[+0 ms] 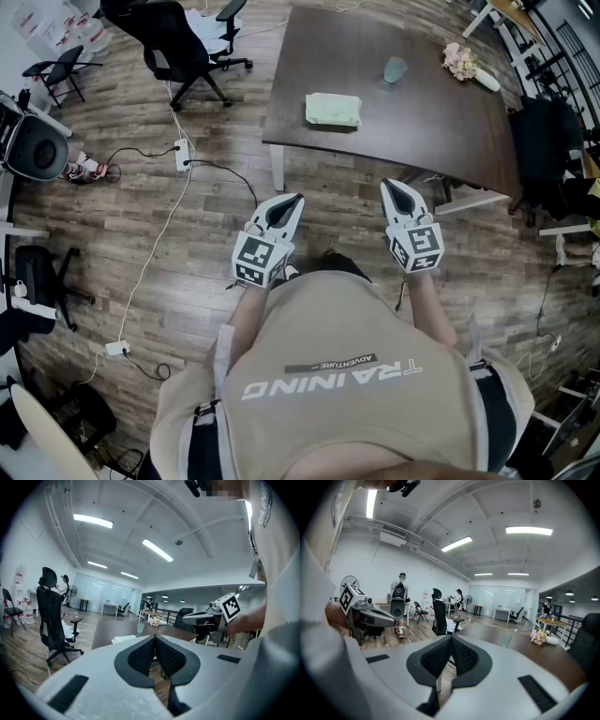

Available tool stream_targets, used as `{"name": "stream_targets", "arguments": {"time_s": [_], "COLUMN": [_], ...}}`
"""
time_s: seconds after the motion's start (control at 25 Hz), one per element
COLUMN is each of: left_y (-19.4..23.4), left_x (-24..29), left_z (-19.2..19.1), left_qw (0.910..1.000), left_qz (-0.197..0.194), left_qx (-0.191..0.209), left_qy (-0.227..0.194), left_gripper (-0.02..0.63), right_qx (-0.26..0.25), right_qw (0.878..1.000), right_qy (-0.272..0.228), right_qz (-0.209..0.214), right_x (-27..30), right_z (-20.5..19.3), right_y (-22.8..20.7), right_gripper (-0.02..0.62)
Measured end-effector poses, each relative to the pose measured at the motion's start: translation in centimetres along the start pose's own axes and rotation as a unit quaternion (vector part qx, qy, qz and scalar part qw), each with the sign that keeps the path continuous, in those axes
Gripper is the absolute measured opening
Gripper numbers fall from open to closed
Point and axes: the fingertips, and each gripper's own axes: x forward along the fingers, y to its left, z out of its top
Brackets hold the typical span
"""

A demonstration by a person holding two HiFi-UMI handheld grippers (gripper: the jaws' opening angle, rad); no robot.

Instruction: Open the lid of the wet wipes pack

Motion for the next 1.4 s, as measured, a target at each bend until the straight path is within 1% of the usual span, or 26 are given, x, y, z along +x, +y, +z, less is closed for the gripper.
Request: {"name": "stream_targets", "arguments": {"time_s": [0.16,0.36,0.52,0.64,0.8,0.92,1.0,1.12,1.28,1.4], "left_y": [1.1,2.8,3.6,4.0,4.6,4.8,5.1,6.3,8.5,9.8], "left_x": [0.1,0.0,0.9,2.1,4.3,6.1,7.3,8.7,11.2,13.7], "left_z": [0.1,-0.5,-0.2,-0.1,-0.6,-1.7,-1.9,-1.2,0.5,1.8], "left_qw": [1.0000,0.9999,0.9998,0.9997,0.9991,0.9976,0.9966,0.9964,0.9963,0.9966], "left_qz": [-0.003,0.002,-0.005,-0.011,-0.021,-0.029,-0.032,-0.025,-0.015,-0.006], "left_qx": [-0.005,-0.009,-0.009,-0.010,-0.024,-0.037,-0.038,-0.029,-0.017,-0.016], "left_qy": [0.004,0.011,0.018,0.017,0.028,0.051,0.065,0.076,0.082,0.080], "left_gripper": [0.009,0.009,0.009,0.009,0.009,0.009,0.009,0.009,0.009,0.009], "right_qx": [0.006,0.006,0.007,0.016,0.025,0.054,0.072,0.081,0.081,0.074], "right_qw": [1.000,1.000,1.000,0.999,0.998,0.997,0.996,0.996,0.996,0.997], "right_qy": [-0.002,-0.017,-0.019,-0.023,-0.004,0.016,0.018,0.010,-0.004,-0.015], "right_qz": [0.001,-0.015,-0.023,-0.038,-0.049,-0.054,-0.052,-0.043,-0.028,-0.021], "right_x": [1.5,3.2,3.9,3.7,4.1,4.9,5.9,8.1,11.6,13.4], "right_z": [0.2,0.9,1.2,1.2,-0.3,-2.5,-3.3,-3.0,-1.9,-0.9], "right_y": [0.2,-0.1,-0.6,-1.4,-3.1,-4.5,-5.5,-6.8,-9.0,-10.9], "right_gripper": [0.014,0.014,0.014,0.014,0.014,0.014,0.014,0.014,0.014,0.014]}}
